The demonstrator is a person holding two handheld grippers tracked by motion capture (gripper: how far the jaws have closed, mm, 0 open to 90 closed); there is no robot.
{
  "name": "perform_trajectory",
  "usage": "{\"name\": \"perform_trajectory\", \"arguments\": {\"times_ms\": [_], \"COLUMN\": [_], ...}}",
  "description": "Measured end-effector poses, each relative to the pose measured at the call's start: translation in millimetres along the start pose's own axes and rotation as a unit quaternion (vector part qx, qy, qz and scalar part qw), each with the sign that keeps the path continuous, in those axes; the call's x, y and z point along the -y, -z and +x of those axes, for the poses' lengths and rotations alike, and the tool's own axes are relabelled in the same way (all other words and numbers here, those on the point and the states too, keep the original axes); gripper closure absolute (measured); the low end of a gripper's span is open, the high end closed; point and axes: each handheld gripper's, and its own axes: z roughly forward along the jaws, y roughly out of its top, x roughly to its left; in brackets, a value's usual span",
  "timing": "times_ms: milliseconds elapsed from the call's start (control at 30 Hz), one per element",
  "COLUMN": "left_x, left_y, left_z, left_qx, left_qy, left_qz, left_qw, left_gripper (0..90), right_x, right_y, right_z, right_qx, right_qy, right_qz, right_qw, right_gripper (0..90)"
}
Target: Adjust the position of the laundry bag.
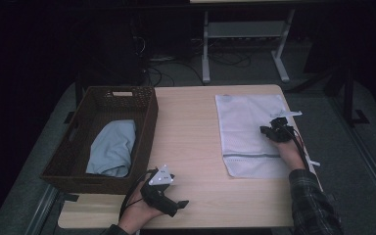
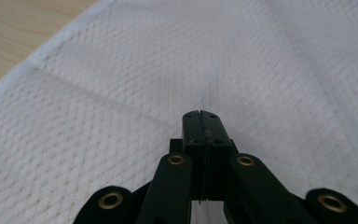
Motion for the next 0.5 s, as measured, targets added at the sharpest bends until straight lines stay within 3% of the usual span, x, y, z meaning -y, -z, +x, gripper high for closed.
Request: {"name": "perform_trajectory", "arguments": {"times_ms": [133, 500], "left_x": [0.2, 0.4], "left_y": [0.7, 0.5], "left_z": [0.4, 0.2], "left_qx": [0.0, -0.001], "left_qy": [-0.001, -0.002], "left_qz": [0.0, 0.001], "left_qw": [1.0, 1.0], "left_gripper": [0.1, 0.1], "right_x": [1.9, 2.3], "right_y": [-4.0, -2.6], "right_z": [1.4, 1.8], "right_qx": [0.001, 0.0], "right_qy": [0.005, 0.007], "right_qz": [0.014, 0.018], "right_qw": [0.9999, 0.9998], "right_gripper": [89.6, 89.7]}}
